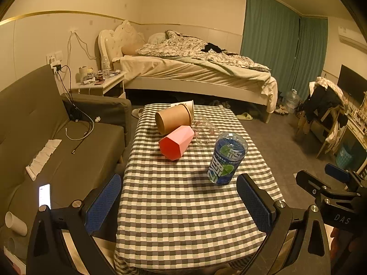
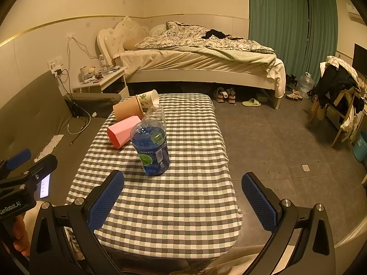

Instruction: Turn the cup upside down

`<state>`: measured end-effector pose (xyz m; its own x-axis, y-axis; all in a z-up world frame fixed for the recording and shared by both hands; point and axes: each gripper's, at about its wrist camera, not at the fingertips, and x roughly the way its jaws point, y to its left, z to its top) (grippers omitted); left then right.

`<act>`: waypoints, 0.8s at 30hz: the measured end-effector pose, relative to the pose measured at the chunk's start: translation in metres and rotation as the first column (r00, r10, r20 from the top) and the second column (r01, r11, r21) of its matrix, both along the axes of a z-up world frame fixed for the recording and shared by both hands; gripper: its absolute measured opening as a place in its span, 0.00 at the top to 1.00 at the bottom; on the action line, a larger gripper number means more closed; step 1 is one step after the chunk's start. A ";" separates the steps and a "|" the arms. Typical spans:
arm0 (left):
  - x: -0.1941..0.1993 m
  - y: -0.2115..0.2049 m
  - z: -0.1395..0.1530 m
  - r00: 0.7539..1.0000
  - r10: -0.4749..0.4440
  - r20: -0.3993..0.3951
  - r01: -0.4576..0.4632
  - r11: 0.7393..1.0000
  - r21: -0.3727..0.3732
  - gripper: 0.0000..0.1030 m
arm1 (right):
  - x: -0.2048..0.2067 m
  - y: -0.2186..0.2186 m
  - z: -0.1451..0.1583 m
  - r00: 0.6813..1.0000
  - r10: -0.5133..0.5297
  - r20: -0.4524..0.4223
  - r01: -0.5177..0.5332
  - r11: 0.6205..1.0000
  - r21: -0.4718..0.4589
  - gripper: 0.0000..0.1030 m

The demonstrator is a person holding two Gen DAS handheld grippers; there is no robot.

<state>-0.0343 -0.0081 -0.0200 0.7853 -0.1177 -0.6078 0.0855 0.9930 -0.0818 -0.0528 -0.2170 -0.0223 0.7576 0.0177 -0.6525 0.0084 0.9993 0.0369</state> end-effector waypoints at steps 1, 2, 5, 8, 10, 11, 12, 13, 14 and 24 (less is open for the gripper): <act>0.000 0.000 0.000 1.000 0.000 0.000 0.000 1.000 0.002 0.00 | 0.000 0.000 0.000 1.000 0.001 -0.001 -0.001 1.000 -0.001 0.00; -0.001 0.000 0.000 1.000 0.000 0.002 0.000 1.000 0.004 0.00 | 0.000 0.000 0.000 1.000 0.000 0.000 0.000 1.000 -0.003 0.00; 0.000 0.000 0.000 1.000 0.001 0.000 -0.001 1.000 0.002 0.00 | 0.000 0.000 0.000 1.000 0.001 0.001 -0.001 1.000 0.000 0.00; 0.000 0.000 0.001 1.000 0.003 -0.001 -0.003 1.000 0.000 0.00 | 0.000 0.001 0.000 1.000 0.002 0.000 -0.002 1.000 -0.001 0.00; 0.000 0.000 0.001 1.000 0.002 -0.001 -0.002 1.000 0.000 0.00 | -0.001 0.002 0.000 1.000 0.002 0.000 -0.002 1.000 0.000 0.00; 0.000 0.000 0.001 1.000 0.002 0.000 -0.002 1.000 0.001 0.00 | -0.001 0.002 0.000 1.000 0.003 0.000 -0.003 1.000 0.000 0.00; 0.000 0.000 0.001 1.000 0.001 0.000 -0.001 1.000 0.002 0.00 | -0.001 0.002 0.000 1.000 0.002 0.000 -0.002 1.000 -0.001 0.00; 0.000 0.000 0.001 1.000 0.002 0.000 -0.002 1.000 0.003 0.00 | -0.001 0.001 0.001 1.000 0.001 0.000 -0.001 1.000 -0.001 0.00; 0.000 0.000 0.001 1.000 0.002 0.000 -0.002 1.000 0.002 0.00 | -0.001 0.002 0.000 1.000 0.002 0.001 -0.002 1.000 -0.001 0.00; 0.000 -0.001 0.000 1.000 0.003 -0.002 -0.003 1.000 0.000 0.00 | -0.004 0.002 -0.001 1.000 -0.002 -0.002 0.002 1.000 -0.001 0.00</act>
